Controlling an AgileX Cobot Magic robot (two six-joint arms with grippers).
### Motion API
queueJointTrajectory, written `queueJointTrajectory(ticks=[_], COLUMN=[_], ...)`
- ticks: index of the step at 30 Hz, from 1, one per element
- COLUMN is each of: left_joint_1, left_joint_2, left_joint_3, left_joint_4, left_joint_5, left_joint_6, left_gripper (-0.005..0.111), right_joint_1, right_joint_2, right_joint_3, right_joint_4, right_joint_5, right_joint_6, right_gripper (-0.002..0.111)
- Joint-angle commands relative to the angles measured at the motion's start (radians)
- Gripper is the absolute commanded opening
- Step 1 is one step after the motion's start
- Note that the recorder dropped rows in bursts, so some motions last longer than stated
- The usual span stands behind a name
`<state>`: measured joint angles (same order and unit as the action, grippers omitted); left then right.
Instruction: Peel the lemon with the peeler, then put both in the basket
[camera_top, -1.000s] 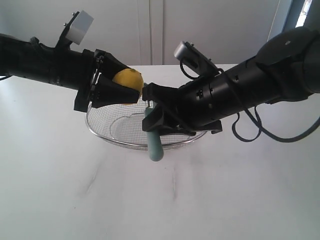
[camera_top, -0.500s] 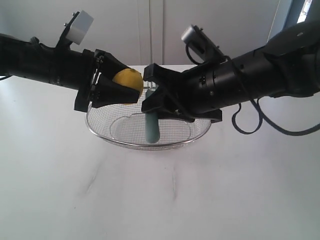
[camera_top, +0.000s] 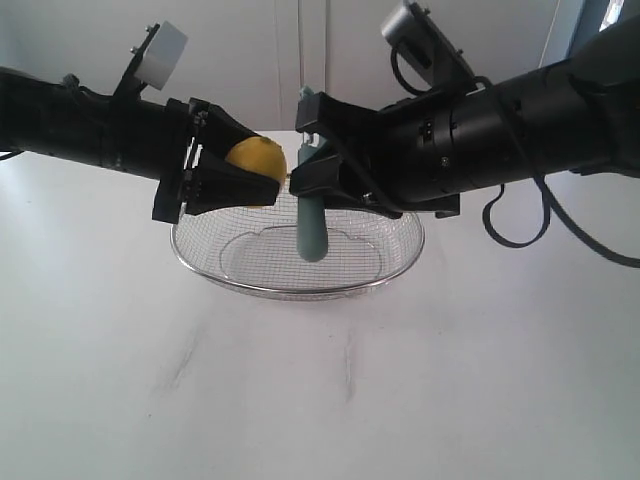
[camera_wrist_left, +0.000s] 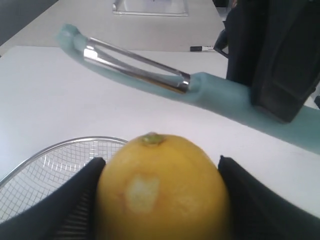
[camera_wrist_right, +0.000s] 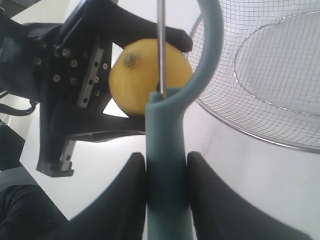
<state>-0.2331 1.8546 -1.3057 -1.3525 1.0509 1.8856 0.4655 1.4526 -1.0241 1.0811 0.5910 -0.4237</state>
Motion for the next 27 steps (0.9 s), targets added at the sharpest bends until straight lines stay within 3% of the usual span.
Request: queueJointTrajectory(ticks=[1,27], left_joint_1=[0.001,0.001], left_joint_2=[-0.015,-0.015], left_joint_3=[0.004,0.004], left_joint_4=[-0.028,-0.03], left_joint_5=[-0.04,-0.072], left_joint_6=[-0.034,-0.05], left_gripper=[0.0,0.0], right_joint_1=[0.002,0.002], right_joint_2=[0.024,0.173], right_joint_3=[0.0,0.0], right_joint_4=[-0.037,0.037], right_joint_5=[-0.005,0.094], right_joint_6=[0.029,0.047], right_gripper=[0.0,0.0])
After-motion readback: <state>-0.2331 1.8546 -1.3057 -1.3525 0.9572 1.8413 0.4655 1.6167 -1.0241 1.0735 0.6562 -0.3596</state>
